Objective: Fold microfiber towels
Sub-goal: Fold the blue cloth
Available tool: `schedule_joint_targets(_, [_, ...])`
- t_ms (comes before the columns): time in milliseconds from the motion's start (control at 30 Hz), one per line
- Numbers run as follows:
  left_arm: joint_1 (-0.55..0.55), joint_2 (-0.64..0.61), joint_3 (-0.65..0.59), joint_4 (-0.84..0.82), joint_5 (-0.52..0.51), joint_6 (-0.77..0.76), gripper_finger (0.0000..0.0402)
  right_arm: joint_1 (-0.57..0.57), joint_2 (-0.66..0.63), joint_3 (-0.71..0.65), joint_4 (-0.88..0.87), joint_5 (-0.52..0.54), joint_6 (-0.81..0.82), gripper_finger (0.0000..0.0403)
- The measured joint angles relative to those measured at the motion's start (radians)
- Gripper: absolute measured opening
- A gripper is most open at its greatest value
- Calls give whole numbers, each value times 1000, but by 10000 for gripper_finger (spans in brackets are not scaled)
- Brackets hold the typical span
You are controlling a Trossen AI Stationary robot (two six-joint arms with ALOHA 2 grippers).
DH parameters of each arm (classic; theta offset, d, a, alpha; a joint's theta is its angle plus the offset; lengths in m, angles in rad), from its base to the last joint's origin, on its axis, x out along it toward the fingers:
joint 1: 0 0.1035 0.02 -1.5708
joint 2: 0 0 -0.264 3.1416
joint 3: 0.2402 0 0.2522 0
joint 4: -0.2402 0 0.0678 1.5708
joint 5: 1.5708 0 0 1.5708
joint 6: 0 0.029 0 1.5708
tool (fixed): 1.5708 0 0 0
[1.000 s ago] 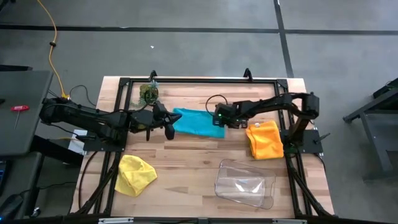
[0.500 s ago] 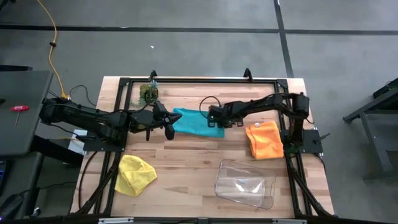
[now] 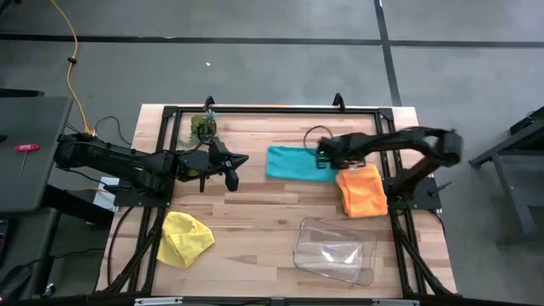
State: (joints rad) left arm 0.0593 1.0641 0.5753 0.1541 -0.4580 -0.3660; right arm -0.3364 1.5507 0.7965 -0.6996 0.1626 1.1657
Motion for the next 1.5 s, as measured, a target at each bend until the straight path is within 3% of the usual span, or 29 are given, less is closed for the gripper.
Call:
schedule_joint_targets(200, [0,0,0,0,-26,0,0,-85,-238,-85,1,37,-23,0])
schedule_joint_targets(367, [0,0,0,1,-32,-13,0,-127,-281,-68,78,-2,-72,0])
schedule_joint_targets(567, [0,0,0,1,-47,-50,0,-98,-193,-35,224,-67,-66,0])
schedule_joint_targets(1067, [0,0,0,1,-55,-50,0,15,111,229,262,-122,-8,0])
schedule_joint_targets(1500, [19,0,0,1,-59,-41,0,50,153,255,361,-92,184,0])
